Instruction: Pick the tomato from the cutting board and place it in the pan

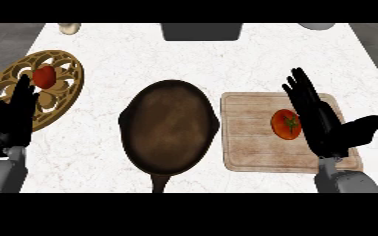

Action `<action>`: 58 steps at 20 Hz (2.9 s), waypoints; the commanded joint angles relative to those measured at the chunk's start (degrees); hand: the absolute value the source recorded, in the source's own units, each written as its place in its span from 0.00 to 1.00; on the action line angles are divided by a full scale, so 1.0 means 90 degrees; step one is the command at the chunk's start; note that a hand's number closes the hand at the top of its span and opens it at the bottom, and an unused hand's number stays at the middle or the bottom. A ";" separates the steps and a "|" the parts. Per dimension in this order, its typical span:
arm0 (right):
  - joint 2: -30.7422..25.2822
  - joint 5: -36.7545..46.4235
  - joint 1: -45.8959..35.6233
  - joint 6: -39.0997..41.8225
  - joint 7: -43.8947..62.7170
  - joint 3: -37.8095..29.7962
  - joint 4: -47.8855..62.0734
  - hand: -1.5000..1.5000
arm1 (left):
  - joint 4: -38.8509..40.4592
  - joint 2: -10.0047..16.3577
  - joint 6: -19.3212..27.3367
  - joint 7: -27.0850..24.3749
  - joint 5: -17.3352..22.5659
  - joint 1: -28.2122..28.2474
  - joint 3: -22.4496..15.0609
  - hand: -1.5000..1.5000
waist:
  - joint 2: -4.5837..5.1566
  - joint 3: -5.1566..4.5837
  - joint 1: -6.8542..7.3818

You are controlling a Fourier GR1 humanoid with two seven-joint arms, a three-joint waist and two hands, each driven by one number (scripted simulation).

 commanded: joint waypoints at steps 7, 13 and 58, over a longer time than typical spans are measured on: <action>-0.1812 -0.0509 -0.1585 0.3073 -0.1138 -0.0486 -0.0157 1.00 | -0.0903 -0.0779 -0.0834 -0.0232 0.0406 -0.0560 -0.0692 0.50 | 0.0142 -0.0040 0.0111; -0.2841 0.0023 -0.0604 0.4517 -0.3985 -0.1783 0.0849 0.00 | -0.1204 -0.0704 -0.0946 -0.0202 0.0555 -0.0378 -0.0548 0.50 | 0.0146 -0.0025 0.0040; -0.4067 0.6916 -0.0301 0.3121 -0.3719 0.0737 -0.1540 0.00 | -0.1581 -0.1287 -0.1146 0.0067 -0.0101 0.0012 -0.0187 0.50 | 0.0095 -0.0056 -0.0022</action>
